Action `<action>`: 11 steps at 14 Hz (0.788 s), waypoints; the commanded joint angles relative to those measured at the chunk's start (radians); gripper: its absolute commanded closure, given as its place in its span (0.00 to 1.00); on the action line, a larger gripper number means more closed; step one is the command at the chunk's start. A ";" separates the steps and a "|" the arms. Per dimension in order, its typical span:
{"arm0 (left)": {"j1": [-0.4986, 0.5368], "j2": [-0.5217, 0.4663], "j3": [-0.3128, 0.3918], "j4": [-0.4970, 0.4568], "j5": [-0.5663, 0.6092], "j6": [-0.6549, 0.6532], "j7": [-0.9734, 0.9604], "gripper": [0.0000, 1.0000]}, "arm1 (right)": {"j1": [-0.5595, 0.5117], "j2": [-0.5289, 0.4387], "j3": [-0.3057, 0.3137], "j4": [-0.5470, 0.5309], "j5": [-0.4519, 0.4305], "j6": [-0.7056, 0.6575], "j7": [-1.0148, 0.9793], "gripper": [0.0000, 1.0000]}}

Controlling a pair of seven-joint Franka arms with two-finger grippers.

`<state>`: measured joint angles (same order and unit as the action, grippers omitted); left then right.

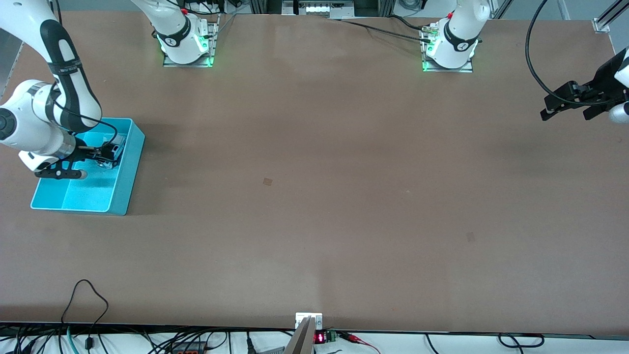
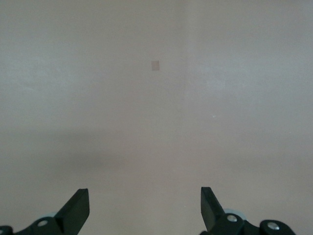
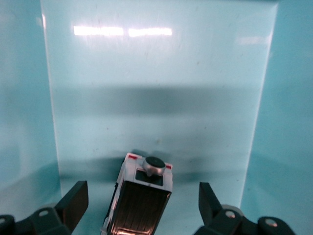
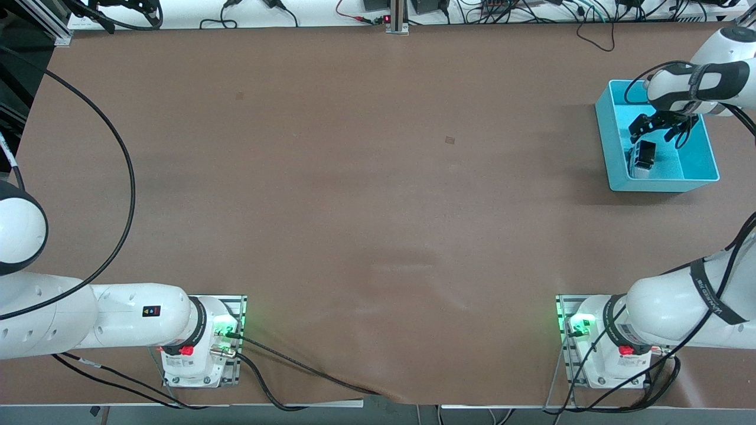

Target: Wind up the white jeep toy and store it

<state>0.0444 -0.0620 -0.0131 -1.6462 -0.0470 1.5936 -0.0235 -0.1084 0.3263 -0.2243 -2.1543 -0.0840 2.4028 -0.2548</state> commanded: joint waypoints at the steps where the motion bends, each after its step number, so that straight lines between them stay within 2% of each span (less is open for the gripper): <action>1: 0.005 -0.021 0.001 -0.014 0.021 -0.001 0.008 0.00 | 0.016 -0.081 0.002 0.033 0.003 -0.089 -0.006 0.00; 5: 0.005 -0.024 -0.001 -0.012 0.021 -0.003 0.008 0.00 | 0.055 -0.180 0.026 0.174 0.006 -0.319 -0.004 0.00; 8: 0.005 -0.024 0.001 -0.012 0.021 -0.003 0.008 0.00 | 0.055 -0.249 0.086 0.243 0.004 -0.443 -0.004 0.00; 11: 0.003 -0.030 -0.001 -0.012 0.021 -0.003 0.010 0.00 | 0.053 -0.268 0.172 0.361 0.009 -0.595 0.009 0.00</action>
<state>0.0482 -0.0673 -0.0123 -1.6463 -0.0462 1.5936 -0.0235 -0.0497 0.0584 -0.0948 -1.8687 -0.0839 1.8936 -0.2543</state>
